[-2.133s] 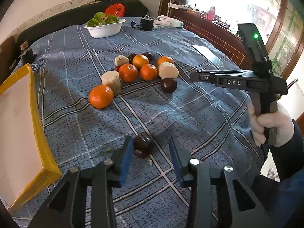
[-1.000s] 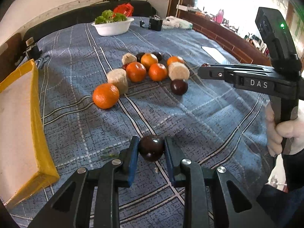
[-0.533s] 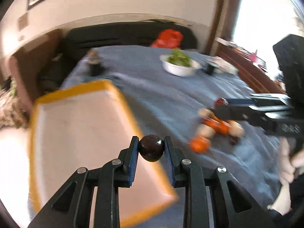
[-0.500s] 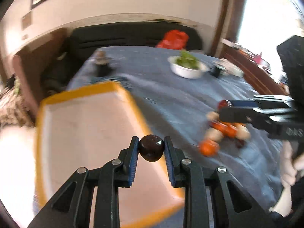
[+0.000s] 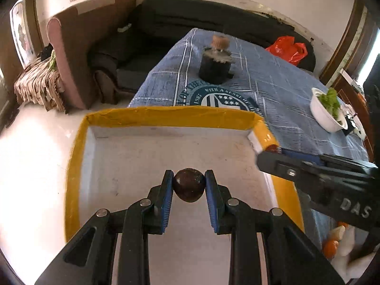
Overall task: Organize fruits
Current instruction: 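Carry plum and date to the yellow-rimmed tray and release both, then return both tools to the fruit cluster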
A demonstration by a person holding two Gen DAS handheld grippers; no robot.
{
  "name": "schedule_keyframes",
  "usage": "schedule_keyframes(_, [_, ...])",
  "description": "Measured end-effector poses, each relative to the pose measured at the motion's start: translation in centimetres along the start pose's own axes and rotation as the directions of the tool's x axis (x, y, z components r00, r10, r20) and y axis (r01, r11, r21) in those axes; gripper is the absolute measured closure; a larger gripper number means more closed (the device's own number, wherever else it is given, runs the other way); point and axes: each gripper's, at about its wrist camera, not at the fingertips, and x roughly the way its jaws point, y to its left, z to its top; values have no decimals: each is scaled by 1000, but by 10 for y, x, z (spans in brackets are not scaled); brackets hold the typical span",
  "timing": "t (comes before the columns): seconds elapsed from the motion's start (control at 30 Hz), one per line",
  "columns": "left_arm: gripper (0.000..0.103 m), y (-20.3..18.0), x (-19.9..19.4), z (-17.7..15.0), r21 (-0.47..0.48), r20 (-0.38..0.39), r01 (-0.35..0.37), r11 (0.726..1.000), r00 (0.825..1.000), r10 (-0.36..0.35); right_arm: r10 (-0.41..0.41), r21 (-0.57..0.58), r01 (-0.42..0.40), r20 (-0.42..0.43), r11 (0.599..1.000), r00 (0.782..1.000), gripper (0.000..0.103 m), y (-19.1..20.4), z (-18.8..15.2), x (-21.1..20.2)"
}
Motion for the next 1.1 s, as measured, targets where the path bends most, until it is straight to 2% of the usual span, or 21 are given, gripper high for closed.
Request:
schedule_keyframes(0.33, [77,-6,21,1,7,-3,-3,1000,1000,3,-51,-13,51,-25,999,998,68,11,8,33])
schedule_keyframes(0.4, [76,-5,23,1,3,-4,-1,1000,1000,1,-50,-17,50,-30,999,998,63,13,9,34])
schedule_keyframes(0.47, [67,-4,25,1,1,-3,-3,1000,1000,3,-60,-38,59,-33,998,998,48,17,10,37])
schedule_keyframes(0.53, [65,-3,25,0,-1,0,-22,1000,1000,22,-83,-55,82,-28,995,996,42,21,12,37])
schedule_keyframes(0.63, [63,0,22,0,-11,4,-4,1000,1000,4,-78,-61,77,-20,995,997,42,20,12,32])
schedule_keyframes(0.77, [61,0,5,-5,0,23,4,1000,1000,-4,-20,-31,21,29,999,999,42,9,7,1])
schedule_keyframes(0.83, [61,-4,-9,-13,11,38,29,1000,999,-29,-17,-37,20,70,999,997,42,4,0,-23])
schedule_keyframes(1.03, [58,-49,-40,-60,55,58,122,991,990,-125,37,-24,-34,159,999,987,39,-15,-31,-90])
schedule_keyframes(1.1, [57,-71,-41,-76,97,65,138,986,987,-145,27,-24,-23,181,999,983,39,-24,-46,-108])
